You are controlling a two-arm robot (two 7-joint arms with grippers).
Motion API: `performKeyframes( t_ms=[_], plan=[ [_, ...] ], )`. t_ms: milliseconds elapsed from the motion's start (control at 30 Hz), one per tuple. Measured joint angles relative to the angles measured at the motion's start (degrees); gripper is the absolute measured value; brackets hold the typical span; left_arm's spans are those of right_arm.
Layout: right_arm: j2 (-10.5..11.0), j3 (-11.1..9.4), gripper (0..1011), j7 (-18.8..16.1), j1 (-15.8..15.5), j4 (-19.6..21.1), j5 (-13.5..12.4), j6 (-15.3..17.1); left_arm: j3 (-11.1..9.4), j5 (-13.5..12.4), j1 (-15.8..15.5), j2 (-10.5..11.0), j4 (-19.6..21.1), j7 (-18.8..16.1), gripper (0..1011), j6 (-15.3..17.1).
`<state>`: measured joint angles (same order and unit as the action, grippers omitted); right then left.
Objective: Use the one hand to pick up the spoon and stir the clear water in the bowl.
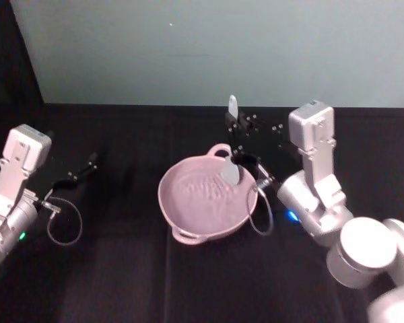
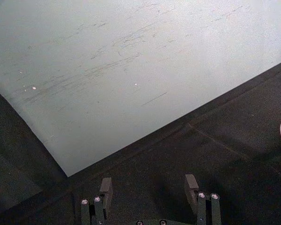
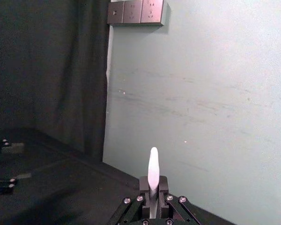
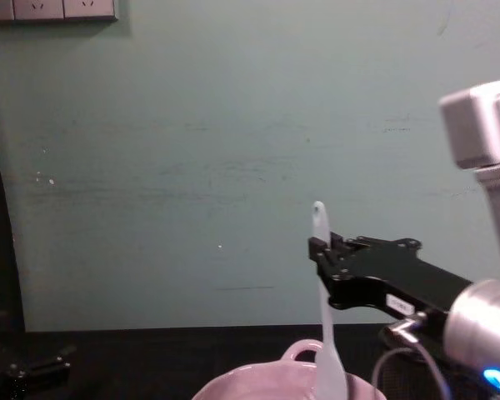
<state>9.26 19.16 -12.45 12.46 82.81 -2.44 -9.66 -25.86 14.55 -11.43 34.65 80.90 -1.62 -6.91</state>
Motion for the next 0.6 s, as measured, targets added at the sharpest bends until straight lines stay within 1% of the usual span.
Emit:
performKeyframes(
  t_ms=[33,100,133,167,200,233,267,367,433,533,600],
  plan=[
    [0.63,-0.47,110,-0.73,-1.16,1.82,-0.60,0.99,0.00,0.00,0.00,0.00,0.00,0.00,1011,0.00],
    [1.33,-0.82,110,-1.77,-2.55,4.00,-1.62,2.35,0.00,0.00,0.00,0.00,0.00,0.00,1011,0.00],
    [2.09,-1.09,110,-2.97,-4.09,6.33,-2.87,3.89,0.00,-0.01,0.00,0.00,0.00,0.00,1011,0.00],
    [2.09,-1.09,110,-2.97,-4.09,6.33,-2.87,3.89,0.00,0.00,0.00,0.00,0.00,0.00,1011,0.00],
    [2.81,-1.21,110,-4.09,-5.59,8.34,-4.22,5.46,0.00,0.00,0.00,0.00,0.00,0.00,1011,0.00],
    [3.09,-1.22,110,-4.60,-6.22,9.25,-4.93,6.33,0.00,0.00,0.00,0.00,0.00,0.00,1011,0.00],
    [3.57,-1.14,110,-5.55,-7.34,10.82,-6.19,7.79,0.00,0.00,0.00,0.00,0.00,0.00,1011,0.00],
    [4.05,-0.66,110,-6.61,-8.46,12.37,-7.92,9.73,0.00,0.00,0.00,0.00,0.00,0.00,1011,0.00],
    [4.19,0.02,110,-7.30,-8.85,13.14,-9.05,10.80,0.00,0.00,0.00,0.00,0.00,0.00,1011,0.00],
    [3.91,1.44,110,-7.78,-8.57,13.04,-9.78,11.00,0.00,0.00,0.00,0.00,0.00,0.00,1011,0.00],
    [3.32,2.45,110,-7.85,-7.71,12.12,-10.11,10.71,0.00,0.00,0.00,0.00,0.00,0.00,1011,0.00]
  ],
)
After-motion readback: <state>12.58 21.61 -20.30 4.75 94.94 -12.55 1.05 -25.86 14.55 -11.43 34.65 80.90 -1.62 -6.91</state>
